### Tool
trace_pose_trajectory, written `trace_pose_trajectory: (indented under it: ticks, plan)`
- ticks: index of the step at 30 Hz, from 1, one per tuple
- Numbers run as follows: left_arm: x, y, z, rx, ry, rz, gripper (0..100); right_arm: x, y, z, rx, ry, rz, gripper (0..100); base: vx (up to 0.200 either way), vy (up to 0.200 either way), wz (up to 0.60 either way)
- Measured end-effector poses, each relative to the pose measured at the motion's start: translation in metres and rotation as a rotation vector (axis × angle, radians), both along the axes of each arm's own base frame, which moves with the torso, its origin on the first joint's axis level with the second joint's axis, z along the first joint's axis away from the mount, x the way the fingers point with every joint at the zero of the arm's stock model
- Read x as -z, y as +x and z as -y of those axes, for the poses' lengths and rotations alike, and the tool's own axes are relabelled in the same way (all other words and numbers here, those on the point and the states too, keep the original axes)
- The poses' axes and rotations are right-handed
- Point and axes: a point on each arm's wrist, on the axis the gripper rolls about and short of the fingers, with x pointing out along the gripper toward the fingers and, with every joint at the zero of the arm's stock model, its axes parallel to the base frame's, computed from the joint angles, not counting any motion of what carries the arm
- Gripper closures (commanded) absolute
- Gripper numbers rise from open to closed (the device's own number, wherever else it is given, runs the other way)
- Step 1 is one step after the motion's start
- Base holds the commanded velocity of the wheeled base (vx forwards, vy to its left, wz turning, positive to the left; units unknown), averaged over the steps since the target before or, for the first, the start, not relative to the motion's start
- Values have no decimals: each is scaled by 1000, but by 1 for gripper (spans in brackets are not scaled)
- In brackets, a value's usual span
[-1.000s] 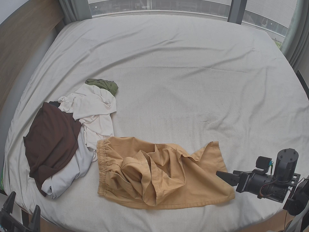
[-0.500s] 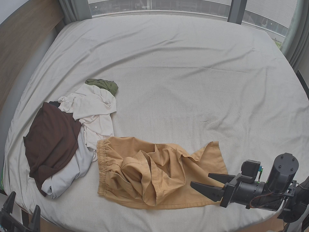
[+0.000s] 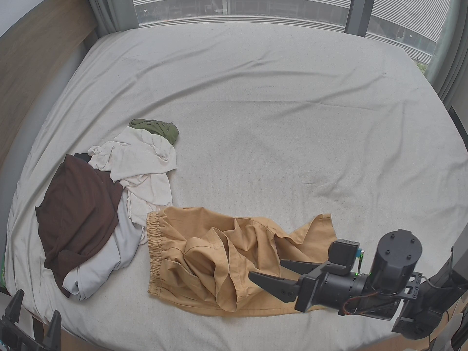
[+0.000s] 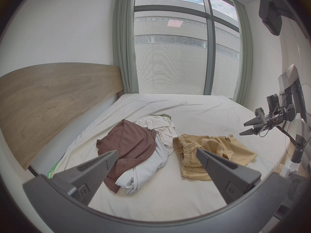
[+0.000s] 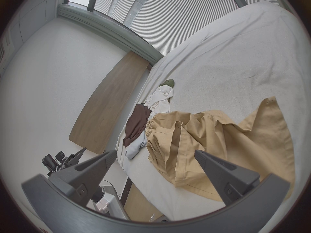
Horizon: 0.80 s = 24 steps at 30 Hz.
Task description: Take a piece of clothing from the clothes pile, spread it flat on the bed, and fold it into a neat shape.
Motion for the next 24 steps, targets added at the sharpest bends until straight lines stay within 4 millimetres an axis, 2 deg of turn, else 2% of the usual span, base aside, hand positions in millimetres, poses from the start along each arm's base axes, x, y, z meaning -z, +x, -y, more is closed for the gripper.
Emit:
trace_pose_trajectory:
  ticks: [7,14,17,20,24]
  plan:
    - [0,0,0,0,-1,0,0,9,10,-14,-22,-7,-15,0,0,0,0]
    - [-4,0,0,12,-3,40,0,17,13,-19,-23,-12,-38,0,0,0,0]
    - [-20,-4,0,25,-7,108,0,19,13,-19,-24,-14,-45,0,0,0,0]
    - [-47,-9,0,62,-17,180,0,20,13,-20,-24,-14,-49,0,0,0,0]
    - [-77,-5,1,192,-97,173,0,20,13,-21,-27,-12,-51,0,0,0,0]
